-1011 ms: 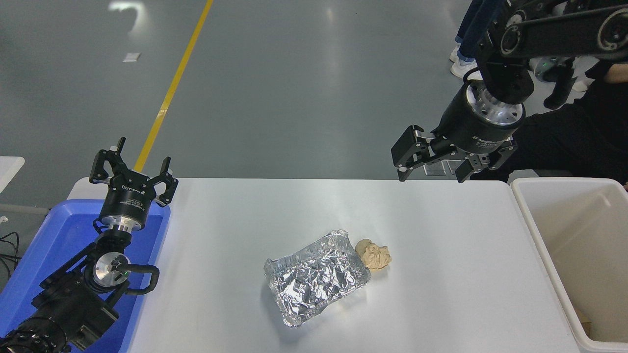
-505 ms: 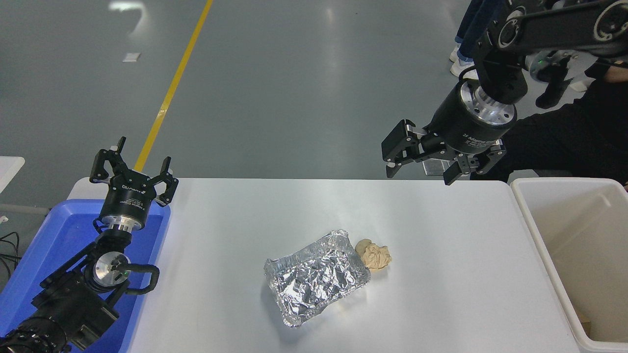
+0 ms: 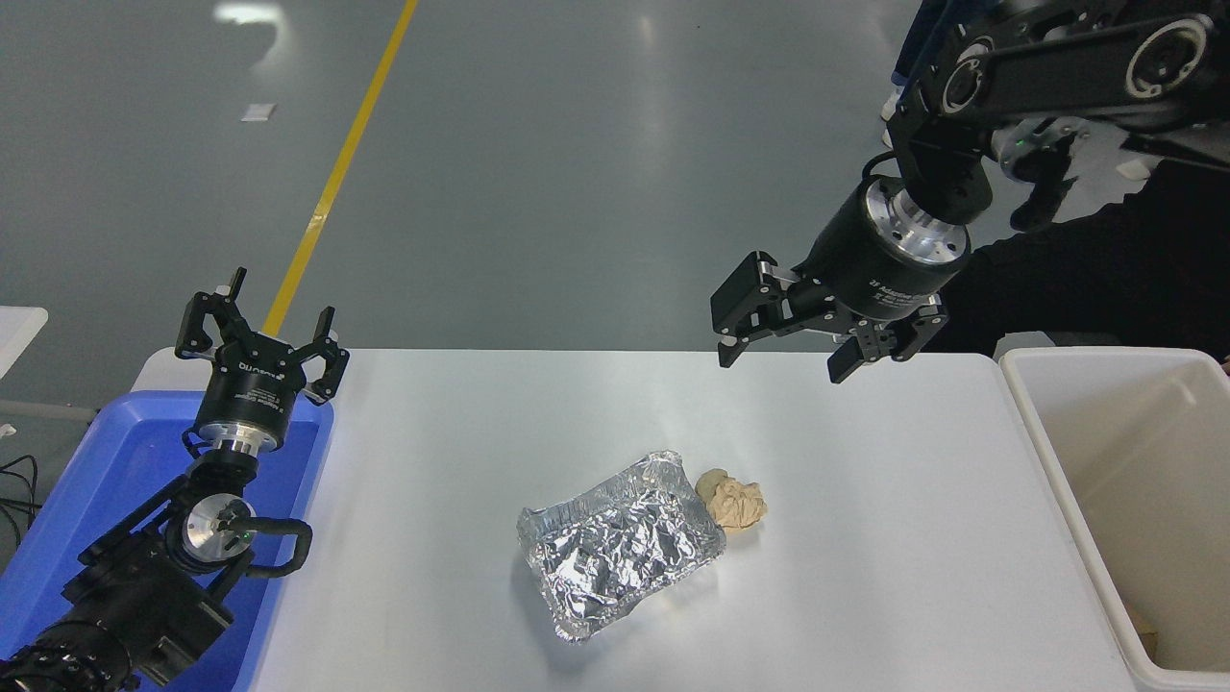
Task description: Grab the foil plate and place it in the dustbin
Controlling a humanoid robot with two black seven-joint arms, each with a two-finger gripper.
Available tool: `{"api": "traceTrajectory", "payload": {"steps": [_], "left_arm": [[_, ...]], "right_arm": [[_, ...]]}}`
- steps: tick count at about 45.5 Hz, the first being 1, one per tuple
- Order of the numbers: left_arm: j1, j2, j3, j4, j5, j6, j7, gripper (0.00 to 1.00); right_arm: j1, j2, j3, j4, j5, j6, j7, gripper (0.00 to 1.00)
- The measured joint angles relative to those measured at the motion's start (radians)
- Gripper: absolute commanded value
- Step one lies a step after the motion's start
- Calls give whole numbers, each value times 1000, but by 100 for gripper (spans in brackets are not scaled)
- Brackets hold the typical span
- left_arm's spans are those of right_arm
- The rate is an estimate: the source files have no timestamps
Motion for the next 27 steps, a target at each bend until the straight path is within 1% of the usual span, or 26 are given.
{"api": "traceTrajectory", "payload": {"steps": [5, 11, 27], "left_arm": [[0, 0, 0, 0, 0, 0, 0, 98], [0, 0, 0, 0, 0, 0, 0, 98], [0, 0, 0, 0, 0, 0, 0, 98]], "right_arm": [[-52, 37, 9, -43, -46, -14, 0, 100], [-125, 73, 18, -98, -109, -72, -1, 100], [-269, 103, 23, -206, -220, -252, -1, 100]]}}
